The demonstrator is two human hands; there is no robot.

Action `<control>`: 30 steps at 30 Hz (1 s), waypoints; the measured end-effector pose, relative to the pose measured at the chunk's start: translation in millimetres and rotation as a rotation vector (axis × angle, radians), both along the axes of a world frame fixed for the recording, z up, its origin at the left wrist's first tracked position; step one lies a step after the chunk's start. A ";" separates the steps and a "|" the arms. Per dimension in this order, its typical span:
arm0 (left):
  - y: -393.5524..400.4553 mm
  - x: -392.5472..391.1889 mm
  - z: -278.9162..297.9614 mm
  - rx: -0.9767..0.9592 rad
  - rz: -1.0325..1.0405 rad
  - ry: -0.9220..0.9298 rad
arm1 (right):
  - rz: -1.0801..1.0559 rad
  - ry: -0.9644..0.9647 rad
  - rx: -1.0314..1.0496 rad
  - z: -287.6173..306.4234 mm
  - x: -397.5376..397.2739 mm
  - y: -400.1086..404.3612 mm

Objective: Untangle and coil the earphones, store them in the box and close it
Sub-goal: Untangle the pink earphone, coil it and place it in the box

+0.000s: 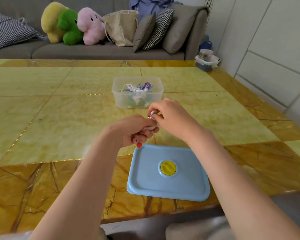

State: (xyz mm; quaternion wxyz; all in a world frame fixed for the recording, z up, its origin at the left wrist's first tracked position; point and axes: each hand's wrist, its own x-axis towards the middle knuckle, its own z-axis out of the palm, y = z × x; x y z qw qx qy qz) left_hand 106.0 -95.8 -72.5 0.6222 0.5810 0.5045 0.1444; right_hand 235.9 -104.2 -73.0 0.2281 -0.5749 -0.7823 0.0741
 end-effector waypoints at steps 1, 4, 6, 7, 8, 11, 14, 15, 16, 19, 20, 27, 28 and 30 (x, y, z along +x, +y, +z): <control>1.5 1.7 -2.2 0.011 0.003 0.009 | -0.015 0.006 -0.009 -1.0 1.3 0.1; 2.0 7.4 -3.9 0.050 -0.028 -0.017 | -0.085 0.079 -0.050 0.8 9.7 -1.0; 1.2 10.8 -4.0 0.040 -0.053 -0.090 | -0.139 0.127 -0.052 2.2 15.0 -1.2; 1.0 12.2 -4.5 0.031 -0.060 -0.128 | -0.158 0.132 -0.047 2.3 16.8 -1.6; 1.7 13.2 -5.7 0.036 -0.065 -0.159 | -0.171 0.125 -0.040 1.7 18.0 -1.8; 4.2 13.8 -11.1 0.142 -0.073 -0.148 | -0.163 0.108 -0.033 1.1 21.9 -3.3; 5.0 11.5 -13.7 0.258 -0.066 -0.077 | -0.118 0.122 -0.078 3.2 25.4 -2.8; 5.1 10.4 -14.2 0.279 -0.048 -0.075 | -0.114 0.145 -0.098 3.9 26.5 -2.3; 5.3 9.7 -14.5 0.295 -0.030 -0.079 | -0.112 0.174 -0.113 4.5 27.6 -1.7; 6.6 5.6 -13.4 0.319 -0.020 -0.103 | -0.111 0.247 -0.127 5.9 27.3 -1.1; 6.7 4.4 -12.1 0.318 -0.037 -0.111 | -0.113 0.276 -0.131 6.1 27.3 -1.2; 4.9 0.6 -9.7 0.294 -0.057 -0.144 | -0.150 0.507 -0.335 7.0 26.1 -4.3; 5.5 0.4 -10.4 0.293 -0.035 -0.146 | -0.178 0.490 -0.322 6.5 25.1 -3.8; 7.3 0.6 -11.4 0.301 0.010 -0.138 | -0.213 0.443 -0.302 6.8 23.1 -3.0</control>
